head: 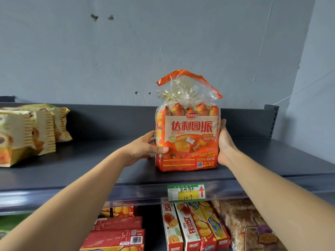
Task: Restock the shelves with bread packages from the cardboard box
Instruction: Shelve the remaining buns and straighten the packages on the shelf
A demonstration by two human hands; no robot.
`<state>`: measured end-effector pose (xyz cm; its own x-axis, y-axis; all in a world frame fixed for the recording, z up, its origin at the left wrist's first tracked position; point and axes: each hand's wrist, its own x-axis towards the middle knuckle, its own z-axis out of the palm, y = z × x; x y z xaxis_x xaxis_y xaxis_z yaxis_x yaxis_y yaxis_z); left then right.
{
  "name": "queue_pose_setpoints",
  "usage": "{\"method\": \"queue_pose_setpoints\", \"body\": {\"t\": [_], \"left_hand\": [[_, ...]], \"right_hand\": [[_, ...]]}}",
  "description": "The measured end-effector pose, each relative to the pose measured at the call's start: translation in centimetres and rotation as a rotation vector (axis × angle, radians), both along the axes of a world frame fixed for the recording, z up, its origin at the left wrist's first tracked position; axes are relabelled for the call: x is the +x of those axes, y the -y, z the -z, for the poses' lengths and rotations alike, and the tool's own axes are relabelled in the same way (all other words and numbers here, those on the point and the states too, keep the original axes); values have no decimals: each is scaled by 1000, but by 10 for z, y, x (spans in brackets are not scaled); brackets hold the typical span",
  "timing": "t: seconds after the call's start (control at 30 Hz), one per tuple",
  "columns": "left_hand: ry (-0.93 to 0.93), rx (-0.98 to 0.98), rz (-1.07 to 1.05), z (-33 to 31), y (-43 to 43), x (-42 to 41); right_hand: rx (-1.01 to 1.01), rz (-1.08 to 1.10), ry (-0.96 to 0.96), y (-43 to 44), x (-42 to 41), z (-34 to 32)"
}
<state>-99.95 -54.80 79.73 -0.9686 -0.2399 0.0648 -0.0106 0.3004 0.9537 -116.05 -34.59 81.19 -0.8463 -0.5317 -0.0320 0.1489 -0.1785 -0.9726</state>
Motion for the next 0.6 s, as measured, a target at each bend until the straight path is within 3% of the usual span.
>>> {"method": "queue_pose_setpoints", "body": {"t": [0.23,0.43,0.6], "left_hand": [[32,5,-25,-2,9,3],[-18,126,-336,-9,16,-7],[-20,140,-421,-15,19,-29]], "right_hand": [[3,46,-9,0,3,2],[59,168,-50,1,-10,-2],[13,31,-39,11,-26,-3]]}}
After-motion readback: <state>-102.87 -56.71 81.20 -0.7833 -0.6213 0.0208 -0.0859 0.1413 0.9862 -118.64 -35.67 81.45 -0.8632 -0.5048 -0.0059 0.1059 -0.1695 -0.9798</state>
